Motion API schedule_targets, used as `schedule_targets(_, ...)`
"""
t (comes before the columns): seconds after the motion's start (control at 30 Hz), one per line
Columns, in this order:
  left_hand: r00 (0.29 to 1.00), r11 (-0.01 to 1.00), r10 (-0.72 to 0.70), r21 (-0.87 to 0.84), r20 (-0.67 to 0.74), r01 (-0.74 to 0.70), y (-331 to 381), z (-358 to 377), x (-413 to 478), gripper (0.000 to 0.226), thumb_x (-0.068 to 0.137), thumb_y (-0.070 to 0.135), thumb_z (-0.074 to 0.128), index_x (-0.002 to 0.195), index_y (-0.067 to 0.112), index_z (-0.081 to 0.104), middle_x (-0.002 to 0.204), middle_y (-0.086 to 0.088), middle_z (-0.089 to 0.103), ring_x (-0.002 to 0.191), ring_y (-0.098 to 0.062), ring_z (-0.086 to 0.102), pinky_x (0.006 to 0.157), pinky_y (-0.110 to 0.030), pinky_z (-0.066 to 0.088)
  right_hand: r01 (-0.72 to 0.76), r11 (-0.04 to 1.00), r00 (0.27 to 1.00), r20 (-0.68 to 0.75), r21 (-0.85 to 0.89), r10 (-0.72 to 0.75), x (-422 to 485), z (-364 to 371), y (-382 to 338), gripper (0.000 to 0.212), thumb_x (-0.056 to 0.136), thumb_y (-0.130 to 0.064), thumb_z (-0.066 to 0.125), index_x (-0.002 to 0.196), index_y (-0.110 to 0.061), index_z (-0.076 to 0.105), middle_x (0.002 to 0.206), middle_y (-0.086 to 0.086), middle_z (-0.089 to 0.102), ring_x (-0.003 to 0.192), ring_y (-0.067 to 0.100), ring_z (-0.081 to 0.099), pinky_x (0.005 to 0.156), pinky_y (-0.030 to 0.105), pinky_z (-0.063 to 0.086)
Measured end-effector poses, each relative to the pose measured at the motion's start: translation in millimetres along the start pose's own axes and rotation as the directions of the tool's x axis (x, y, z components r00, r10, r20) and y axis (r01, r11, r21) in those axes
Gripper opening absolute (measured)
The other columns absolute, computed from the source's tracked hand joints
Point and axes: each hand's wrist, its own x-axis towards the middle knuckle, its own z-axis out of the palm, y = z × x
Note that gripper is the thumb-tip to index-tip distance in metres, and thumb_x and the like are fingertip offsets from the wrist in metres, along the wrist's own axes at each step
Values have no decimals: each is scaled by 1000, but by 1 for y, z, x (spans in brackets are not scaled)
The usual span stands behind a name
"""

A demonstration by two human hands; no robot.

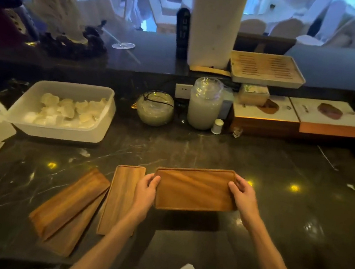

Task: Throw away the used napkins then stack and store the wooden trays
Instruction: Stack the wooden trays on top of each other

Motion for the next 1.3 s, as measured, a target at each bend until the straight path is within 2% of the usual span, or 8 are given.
schedule_targets(0.13,998,998,-55,-28,15,56,-13,12,-15,15,96,30,56,107,21,62,102,5,64,96,-8,60,73,-22,46,-87,987,993,72,-134,97,-14,-32,23,41,95,-9,57,136,-11,54,103,-4,64,103,21,61,97,44,51)
schedule_targets(0.27,986,984,-154,-82,57,159,-28,25,-31,10,95,17,58,103,22,56,101,2,63,96,-11,62,74,-27,52,-163,969,986,12,-185,168,-27,-43,50,41,94,-10,58,135,-11,54,108,0,64,103,21,60,94,46,53)
schedule_targets(0.47,973,974,-225,33,-49,226,-79,42,-55,36,95,2,52,129,12,56,101,7,63,86,-2,56,67,-18,47,-207,953,978,-50,-222,201,-53,-33,94,41,94,-10,58,135,-10,54,127,10,63,112,22,58,94,34,47)
schedule_targets(0.63,969,942,-227,231,-94,243,-103,43,-59,42,95,0,50,135,11,55,126,-13,58,112,-24,57,101,-45,49,-249,927,968,-57,-279,243,-67,-21,110,38,96,-13,56,134,-14,56,127,8,63,114,22,57,87,29,43)
schedule_targets(0.77,972,924,-215,304,-93,233,-112,40,-58,45,95,-3,46,137,10,52,125,-15,57,114,-27,56,104,-47,46,-274,909,961,-110,-314,252,-76,-15,119,35,96,-16,56,131,-15,60,124,7,66,112,24,60,85,28,44)
schedule_targets(0.97,985,929,-162,329,-58,172,-109,35,-64,41,93,5,57,134,6,53,121,-13,50,110,-26,55,103,-39,45,-227,913,973,-124,-340,196,-79,-16,126,34,94,-14,59,129,-11,61,119,9,67,88,8,53,78,25,45)
schedule_targets(1.17,987,940,-155,301,-49,163,-109,26,-65,38,93,9,59,131,6,52,121,-12,49,101,-20,56,94,-36,50,-153,894,988,-72,-421,135,-79,-20,129,37,95,-14,57,132,-11,58,105,5,65,93,14,58,81,28,48)
schedule_targets(1.3,992,922,-105,368,-66,122,-112,23,-69,34,96,10,54,130,6,53,127,-15,50,106,-20,54,94,-33,47,22,764,999,-20,-645,-46,-80,-25,136,37,96,-21,56,132,-12,59,125,10,61,116,25,53,99,39,46)
